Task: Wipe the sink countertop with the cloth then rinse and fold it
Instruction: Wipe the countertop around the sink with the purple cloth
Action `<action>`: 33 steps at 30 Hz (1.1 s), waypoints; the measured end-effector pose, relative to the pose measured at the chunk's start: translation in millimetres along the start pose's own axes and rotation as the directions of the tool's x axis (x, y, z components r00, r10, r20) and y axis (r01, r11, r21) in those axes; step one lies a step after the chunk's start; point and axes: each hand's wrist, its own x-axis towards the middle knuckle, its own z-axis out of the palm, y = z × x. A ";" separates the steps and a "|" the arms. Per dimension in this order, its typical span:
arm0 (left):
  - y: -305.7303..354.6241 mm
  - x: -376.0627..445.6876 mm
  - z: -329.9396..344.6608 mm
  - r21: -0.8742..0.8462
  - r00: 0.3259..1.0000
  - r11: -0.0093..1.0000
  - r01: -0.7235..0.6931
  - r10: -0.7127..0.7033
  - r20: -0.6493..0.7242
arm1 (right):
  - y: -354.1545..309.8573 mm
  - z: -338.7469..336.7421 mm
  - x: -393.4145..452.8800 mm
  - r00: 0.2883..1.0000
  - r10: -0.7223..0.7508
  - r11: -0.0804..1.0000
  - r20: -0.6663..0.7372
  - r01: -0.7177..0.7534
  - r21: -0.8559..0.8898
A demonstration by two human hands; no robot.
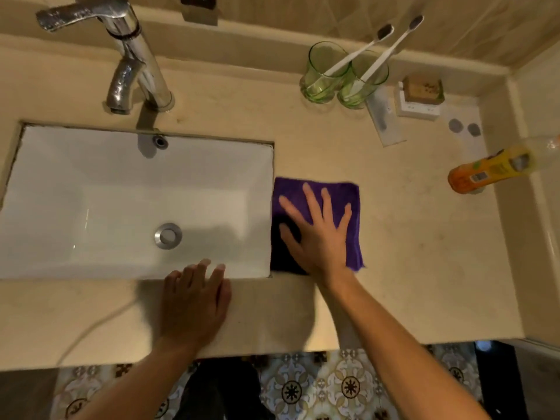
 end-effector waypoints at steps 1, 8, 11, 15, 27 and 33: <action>0.4 -0.3 0.7 0.007 1.000 1.000 -0.004 0.004 -0.008 | 4.5 -4.9 23.1 1.000 0.000 1.000 -0.005 0.000 0.013; -0.9 -0.8 6.7 -0.003 0.999 1.000 -0.010 0.010 -0.035 | 20.1 -34.2 148.8 0.998 0.055 0.998 0.005 -0.055 0.035; -4.0 0.9 7.6 -0.003 0.999 1.000 -0.023 0.022 -0.026 | 21.5 -38.1 171.3 0.997 0.071 0.997 0.005 -0.071 0.035; -4.1 1.9 7.5 0.009 1.000 1.000 -0.023 0.024 -0.006 | 21.5 -35.7 171.7 0.998 0.068 0.997 -0.008 -0.068 0.031; -1.1 -0.7 -1.2 0.051 0.999 0.999 -0.005 0.003 0.046 | -15.8 4.6 4.9 0.998 0.031 0.999 -0.047 -0.029 0.035; -9.0 -4.4 4.3 0.017 0.993 0.997 -0.079 0.080 -0.085 | -43.5 26.1 -113.4 0.999 0.041 0.998 -0.007 -0.042 -0.051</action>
